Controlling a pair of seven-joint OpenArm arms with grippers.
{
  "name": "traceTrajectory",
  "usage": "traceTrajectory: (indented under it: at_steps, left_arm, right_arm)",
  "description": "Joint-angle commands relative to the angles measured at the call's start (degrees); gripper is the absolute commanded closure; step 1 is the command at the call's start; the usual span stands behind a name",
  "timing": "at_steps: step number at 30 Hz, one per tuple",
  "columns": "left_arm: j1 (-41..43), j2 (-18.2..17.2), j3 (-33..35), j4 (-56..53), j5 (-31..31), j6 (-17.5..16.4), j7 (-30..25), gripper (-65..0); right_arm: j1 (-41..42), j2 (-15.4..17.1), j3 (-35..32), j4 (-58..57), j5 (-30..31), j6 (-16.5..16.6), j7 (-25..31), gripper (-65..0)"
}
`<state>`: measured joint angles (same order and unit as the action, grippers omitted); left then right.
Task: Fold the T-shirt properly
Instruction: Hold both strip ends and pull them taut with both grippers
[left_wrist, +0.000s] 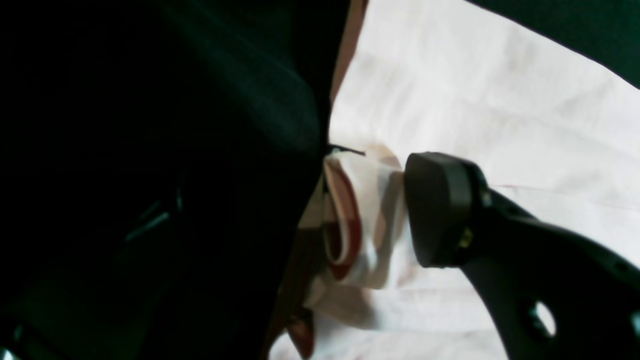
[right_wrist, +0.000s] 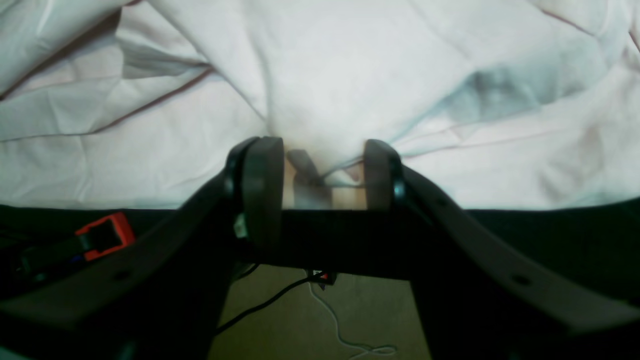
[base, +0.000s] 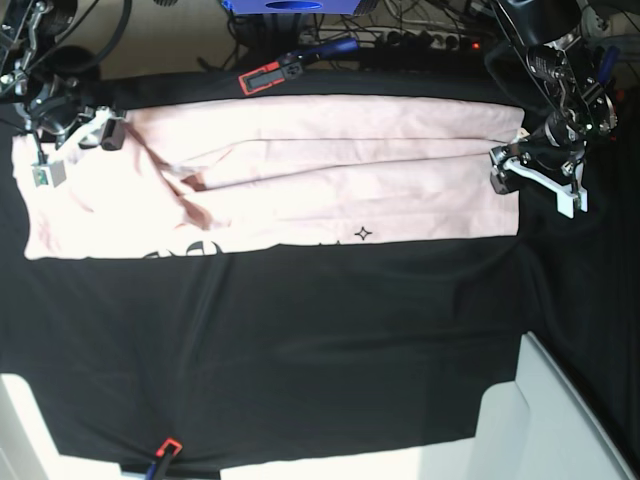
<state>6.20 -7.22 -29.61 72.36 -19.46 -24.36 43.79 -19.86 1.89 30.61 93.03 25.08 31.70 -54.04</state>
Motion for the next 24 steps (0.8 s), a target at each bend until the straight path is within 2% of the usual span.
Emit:
traceTrajectory:
  at_steps: [1, 3, 6, 11, 15, 24]
  left_arm:
    - [-0.09, 0.5, 0.11, 0.21, -0.27, -0.3, 1.09, -50.2]
    - [0.09, 0.67, 0.11, 0.3, -0.27, -0.3, 1.09, -42.2]
    - [0.35, 0.85, 1.52, 0.3, -0.27, -0.39, 1.18, -24.5]
    - [0.27, 0.85, 4.59, -0.05, -0.27, -0.39, 1.18, -1.2]
    - [0.44, 1.38, 4.42, 2.15, -0.27, -0.39, 1.18, 0.0]
    - [5.8, 2.43, 4.86, 21.14, -0.01, -0.3, 1.7, 0.0]
  right_arm:
    - [0.12, 0.61, 0.2, 0.81, 0.63, 0.52, 0.72, -25.2]
    - [0.12, 0.61, 0.2, 0.81, 0.63, 0.52, 0.72, -25.2]
    - [0.12, 0.61, 0.11, 0.81, 0.63, 0.52, 0.72, -25.2]
    - [0.12, 0.61, 0.11, 0.81, 0.63, 0.52, 0.72, -25.2]
    - [0.12, 0.61, 0.11, 0.81, 0.63, 0.52, 0.72, -25.2]
    - [0.3, 0.7, 0.11, 0.81, 0.63, 0.52, 0.72, -25.2]
